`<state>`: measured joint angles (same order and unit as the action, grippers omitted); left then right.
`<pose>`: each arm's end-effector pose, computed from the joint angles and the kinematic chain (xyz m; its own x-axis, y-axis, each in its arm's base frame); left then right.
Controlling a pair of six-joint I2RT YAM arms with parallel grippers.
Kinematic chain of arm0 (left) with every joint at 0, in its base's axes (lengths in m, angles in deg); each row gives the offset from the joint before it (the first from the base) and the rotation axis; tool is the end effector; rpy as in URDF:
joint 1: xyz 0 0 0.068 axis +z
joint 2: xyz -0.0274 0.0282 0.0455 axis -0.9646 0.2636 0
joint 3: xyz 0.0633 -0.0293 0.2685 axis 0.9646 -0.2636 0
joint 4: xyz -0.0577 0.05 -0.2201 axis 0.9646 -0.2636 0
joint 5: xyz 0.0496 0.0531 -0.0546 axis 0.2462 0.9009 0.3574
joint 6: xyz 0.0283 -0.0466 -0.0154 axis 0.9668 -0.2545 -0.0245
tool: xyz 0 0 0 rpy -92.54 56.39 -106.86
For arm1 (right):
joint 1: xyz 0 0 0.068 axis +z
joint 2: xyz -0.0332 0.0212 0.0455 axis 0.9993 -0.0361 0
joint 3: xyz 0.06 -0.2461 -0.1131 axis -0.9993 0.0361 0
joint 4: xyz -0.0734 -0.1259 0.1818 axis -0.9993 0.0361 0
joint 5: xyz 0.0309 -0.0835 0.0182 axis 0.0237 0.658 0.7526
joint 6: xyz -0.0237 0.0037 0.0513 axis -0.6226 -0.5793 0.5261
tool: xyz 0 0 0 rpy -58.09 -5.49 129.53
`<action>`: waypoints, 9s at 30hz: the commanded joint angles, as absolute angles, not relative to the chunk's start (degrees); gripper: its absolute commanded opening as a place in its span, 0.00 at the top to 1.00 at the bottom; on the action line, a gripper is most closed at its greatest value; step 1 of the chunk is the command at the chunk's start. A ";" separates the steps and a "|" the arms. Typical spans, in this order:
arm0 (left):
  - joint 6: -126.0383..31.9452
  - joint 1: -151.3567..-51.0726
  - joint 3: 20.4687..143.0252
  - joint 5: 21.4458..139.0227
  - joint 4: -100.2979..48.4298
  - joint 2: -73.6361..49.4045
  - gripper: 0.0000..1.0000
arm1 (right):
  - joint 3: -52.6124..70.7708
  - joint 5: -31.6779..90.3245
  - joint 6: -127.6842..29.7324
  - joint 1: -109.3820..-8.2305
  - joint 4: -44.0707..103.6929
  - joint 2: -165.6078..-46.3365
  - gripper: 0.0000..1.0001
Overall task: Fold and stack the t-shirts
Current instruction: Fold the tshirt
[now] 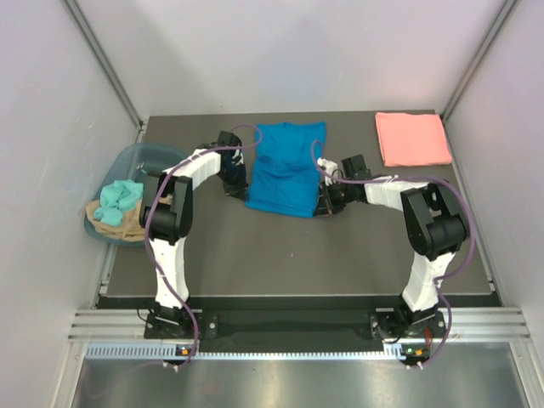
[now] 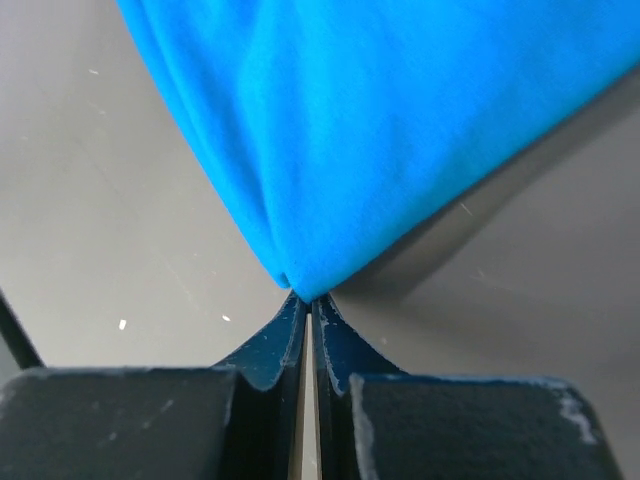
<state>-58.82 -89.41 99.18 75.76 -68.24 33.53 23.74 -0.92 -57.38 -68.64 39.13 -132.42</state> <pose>0.3927 -0.1120 0.1762 -0.9676 -0.1459 -0.2061 -0.0751 0.9455 -0.3168 0.3224 0.1386 0.1677 -0.7704 -0.2927 -0.5663 -0.6024 0.6251 0.4963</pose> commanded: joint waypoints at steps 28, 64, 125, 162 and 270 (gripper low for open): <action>-60.77 -89.92 88.87 78.83 -66.45 27.10 1.00 | 22.40 5.86 -62.82 -69.13 51.01 -124.82 1.00; -36.53 -88.51 117.16 71.45 -66.98 37.99 0.43 | -7.74 11.57 -57.99 -69.39 55.05 -142.40 0.51; -44.87 -87.20 121.99 77.85 -62.75 44.14 0.95 | -11.25 11.74 -52.98 -71.59 42.92 -149.07 0.85; -59.20 -88.34 89.90 78.48 -66.87 19.09 0.50 | 23.02 15.43 -39.62 -61.30 46.62 -118.23 0.69; -62.98 -91.24 51.41 61.60 -50.54 5.47 0.57 | 49.47 19.39 -28.02 -57.79 33.53 -108.56 0.62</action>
<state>-64.11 -90.75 53.15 57.84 -53.56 3.17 49.45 19.38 -28.11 -58.31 36.55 -107.13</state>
